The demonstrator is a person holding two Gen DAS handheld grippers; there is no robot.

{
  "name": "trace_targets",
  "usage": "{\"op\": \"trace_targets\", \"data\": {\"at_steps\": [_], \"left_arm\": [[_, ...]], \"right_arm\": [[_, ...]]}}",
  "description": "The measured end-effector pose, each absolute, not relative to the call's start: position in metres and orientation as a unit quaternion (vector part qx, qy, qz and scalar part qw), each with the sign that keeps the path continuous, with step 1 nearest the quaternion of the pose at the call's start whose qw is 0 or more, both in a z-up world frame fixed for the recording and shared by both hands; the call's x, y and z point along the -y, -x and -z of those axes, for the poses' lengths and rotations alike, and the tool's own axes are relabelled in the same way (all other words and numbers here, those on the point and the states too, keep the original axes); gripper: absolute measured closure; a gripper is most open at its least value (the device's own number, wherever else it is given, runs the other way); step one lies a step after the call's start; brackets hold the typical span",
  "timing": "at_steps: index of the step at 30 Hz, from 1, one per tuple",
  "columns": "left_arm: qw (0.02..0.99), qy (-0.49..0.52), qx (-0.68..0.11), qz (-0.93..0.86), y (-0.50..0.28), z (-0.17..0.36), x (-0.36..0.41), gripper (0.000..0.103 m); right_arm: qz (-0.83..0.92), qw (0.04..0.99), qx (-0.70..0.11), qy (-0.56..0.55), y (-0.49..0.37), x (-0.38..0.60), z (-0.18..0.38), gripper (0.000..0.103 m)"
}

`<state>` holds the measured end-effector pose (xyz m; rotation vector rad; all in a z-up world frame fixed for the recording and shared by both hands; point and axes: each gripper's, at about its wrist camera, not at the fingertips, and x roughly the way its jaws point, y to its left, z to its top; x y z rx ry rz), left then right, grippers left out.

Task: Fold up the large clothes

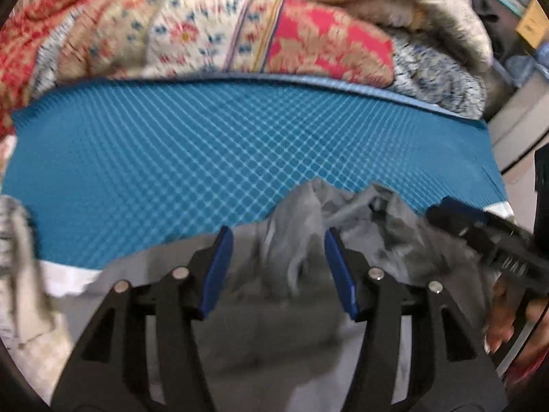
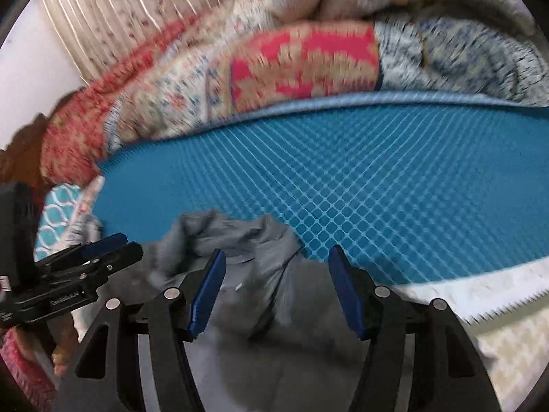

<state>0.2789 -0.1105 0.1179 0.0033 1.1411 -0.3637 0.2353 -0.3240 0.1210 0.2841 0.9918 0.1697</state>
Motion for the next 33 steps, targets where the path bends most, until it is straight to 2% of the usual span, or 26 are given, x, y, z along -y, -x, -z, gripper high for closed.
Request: {"op": "trace_targets", "data": {"at_steps": [3, 4, 5, 6, 7, 8, 11, 16, 22, 28, 33], "left_arm": [[0.817, -0.014, -0.556, 0.149, -0.301, -0.088, 0.125, 0.049], [0.814, -0.013, -0.562, 0.144, -0.307, -0.079, 0.127, 0.055], [0.813, -0.008, -0.565, 0.144, -0.311, -0.075, 0.128, 0.074], [0.806, 0.004, -0.572, 0.149, -0.315, -0.07, 0.128, 0.084], [0.803, 0.014, -0.576, 0.15, -0.317, -0.068, 0.127, 0.095], [0.807, 0.018, -0.572, 0.146, -0.315, -0.07, 0.126, 0.099], [0.827, 0.009, -0.539, 0.16, -0.302, -0.089, 0.125, 0.101], [0.85, 0.044, -0.477, 0.218, -0.249, -0.157, 0.102, 0.101], [0.868, 0.056, -0.408, 0.278, -0.114, -0.217, 0.051, 0.101], [0.86, 0.044, -0.403, 0.309, 0.034, -0.214, 0.005, 0.101], [0.84, 0.047, -0.448, 0.301, 0.116, -0.178, -0.015, 0.101]], "right_arm": [[-0.069, 0.849, -0.504, -0.145, -0.264, 0.323, -0.084, 0.038], [-0.069, 0.842, -0.514, -0.148, -0.27, 0.323, -0.076, 0.038], [-0.073, 0.837, -0.521, -0.151, -0.273, 0.322, -0.07, 0.038], [-0.075, 0.832, -0.528, -0.154, -0.278, 0.322, -0.064, 0.036], [-0.076, 0.832, -0.528, -0.153, -0.279, 0.322, -0.061, 0.02], [-0.086, 0.831, -0.528, -0.151, -0.279, 0.321, -0.06, 0.003], [-0.094, 0.846, -0.505, -0.142, -0.263, 0.318, -0.075, -0.005], [-0.113, 0.888, -0.429, -0.121, -0.195, 0.309, -0.132, -0.005], [-0.172, 0.914, -0.359, -0.079, -0.063, 0.278, -0.189, -0.006], [-0.203, 0.91, -0.359, -0.041, 0.073, 0.24, -0.181, -0.006], [-0.196, 0.904, -0.379, -0.006, 0.158, 0.203, -0.145, -0.006]]}}
